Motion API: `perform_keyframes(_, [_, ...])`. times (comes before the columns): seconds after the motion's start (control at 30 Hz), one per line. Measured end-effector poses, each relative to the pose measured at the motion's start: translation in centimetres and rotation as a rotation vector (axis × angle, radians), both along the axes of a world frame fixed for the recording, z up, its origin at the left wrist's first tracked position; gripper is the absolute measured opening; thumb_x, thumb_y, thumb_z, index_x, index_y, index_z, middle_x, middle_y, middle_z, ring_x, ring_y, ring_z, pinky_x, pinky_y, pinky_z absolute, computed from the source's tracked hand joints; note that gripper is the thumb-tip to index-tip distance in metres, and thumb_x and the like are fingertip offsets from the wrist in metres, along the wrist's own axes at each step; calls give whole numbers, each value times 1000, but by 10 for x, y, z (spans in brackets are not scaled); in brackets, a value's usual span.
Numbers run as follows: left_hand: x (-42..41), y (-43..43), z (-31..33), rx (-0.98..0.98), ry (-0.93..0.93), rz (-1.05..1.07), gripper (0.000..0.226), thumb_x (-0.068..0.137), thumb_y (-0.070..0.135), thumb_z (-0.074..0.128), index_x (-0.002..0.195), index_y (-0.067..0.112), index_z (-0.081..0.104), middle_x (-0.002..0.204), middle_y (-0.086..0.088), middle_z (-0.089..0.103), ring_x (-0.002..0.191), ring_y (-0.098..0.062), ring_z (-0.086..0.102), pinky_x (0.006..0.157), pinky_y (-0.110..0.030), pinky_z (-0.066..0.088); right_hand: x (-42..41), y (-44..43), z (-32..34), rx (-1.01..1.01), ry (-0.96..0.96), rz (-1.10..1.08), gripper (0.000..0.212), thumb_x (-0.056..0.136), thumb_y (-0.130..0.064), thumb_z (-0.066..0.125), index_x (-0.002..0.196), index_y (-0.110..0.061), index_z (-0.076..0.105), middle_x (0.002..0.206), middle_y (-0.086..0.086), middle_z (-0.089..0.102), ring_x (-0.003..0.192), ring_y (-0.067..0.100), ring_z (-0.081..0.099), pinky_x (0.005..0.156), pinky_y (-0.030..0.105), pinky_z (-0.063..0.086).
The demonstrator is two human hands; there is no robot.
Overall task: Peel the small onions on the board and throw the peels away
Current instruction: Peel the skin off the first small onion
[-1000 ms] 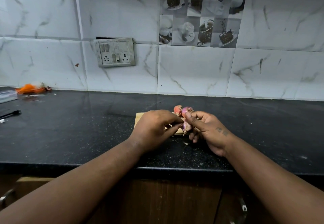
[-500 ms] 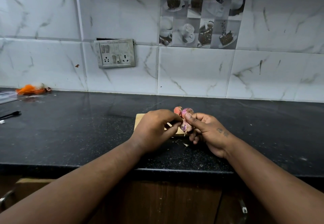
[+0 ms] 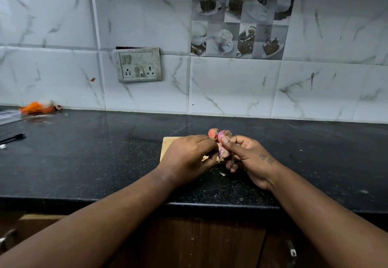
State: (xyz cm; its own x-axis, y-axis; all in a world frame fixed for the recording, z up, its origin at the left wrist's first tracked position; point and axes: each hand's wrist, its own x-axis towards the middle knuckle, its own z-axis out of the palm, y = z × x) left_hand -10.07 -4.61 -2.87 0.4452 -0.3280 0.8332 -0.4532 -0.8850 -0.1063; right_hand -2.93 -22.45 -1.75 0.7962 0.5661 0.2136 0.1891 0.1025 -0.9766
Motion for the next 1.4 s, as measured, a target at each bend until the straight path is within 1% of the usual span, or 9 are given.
perform_keyframes(0.2, [1, -4, 0, -18, -16, 52, 15, 89, 26, 61, 81, 14, 64, 76, 3, 60, 69, -18, 54, 61, -25, 39, -2, -1, 0, -11, -9, 30, 22, 89, -32, 71, 84, -11, 65, 70, 8, 68, 47, 16, 57, 40, 20, 45])
perform_keyframes(0.4, [0, 3, -2, -163, 121, 119, 9, 92, 30, 57, 91, 21, 61, 83, 9, 59, 76, -13, 55, 66, -36, 49, 2, -1, -1, 26, 29, 11, 19, 95, -28, 67, 92, -9, 67, 70, 7, 65, 46, 14, 58, 40, 20, 46])
perform_keyframes(0.53, [1, 5, 0, -160, 127, 22, 16, 98, 30, 62, 110, 24, 68, 100, 10, 66, 85, -9, 63, 71, -33, 54, 5, -1, -1, 50, 80, 11, 17, 99, -27, 61, 96, -11, 68, 71, 4, 63, 46, 14, 57, 39, 19, 46])
perform_keyframes(0.7, [3, 4, -1, -58, 174, -37, 42, 92, 30, 74, 132, 28, 65, 129, 7, 63, 116, -14, 62, 86, -26, 53, 4, -1, -2, 16, 67, 63, 21, 104, -26, 52, 101, -11, 66, 77, 6, 60, 45, 14, 56, 37, 20, 44])
perform_keyframes(0.9, [3, 4, 3, -223, 157, -132, 22, 93, 26, 73, 112, 17, 72, 102, 5, 70, 91, -11, 65, 74, -33, 57, 0, 2, -3, -42, 17, 67, 46, 96, -54, 48, 89, -16, 74, 74, 9, 67, 55, 18, 60, 44, 23, 50])
perform_keyframes(1.03, [5, 9, 4, -450, 213, -119, 20, 86, 29, 82, 99, 16, 73, 87, 8, 70, 81, -7, 65, 72, -24, 53, 1, 0, -4, 24, -18, 98, 38, 95, -41, 57, 112, -11, 75, 112, 13, 76, 93, 24, 71, 64, 28, 61])
perform_keyframes(1.1, [6, 9, 3, -549, 267, -137, 21, 83, 27, 85, 95, 16, 74, 84, 8, 71, 77, -8, 65, 68, -19, 51, 0, -1, -5, 58, -6, 137, 27, 94, -28, 63, 114, -12, 74, 117, 15, 74, 103, 26, 71, 72, 30, 62])
perform_keyframes(1.3, [8, 8, 0, -759, 455, -336, 25, 82, 13, 84, 104, 15, 73, 86, -8, 73, 81, -30, 68, 69, -40, 58, 1, -1, -5, 89, -5, 141, 16, 87, -18, 68, 101, -14, 76, 88, 2, 74, 88, 13, 71, 72, 31, 63])
perform_keyframes(1.4, [11, 10, -1, -768, 456, -361, 21, 87, 14, 80, 107, 18, 76, 94, -5, 70, 80, -22, 66, 63, -44, 63, 1, -2, -5, 79, -7, 142, 19, 88, -19, 67, 104, -13, 75, 91, 4, 72, 87, 10, 71, 73, 31, 64])
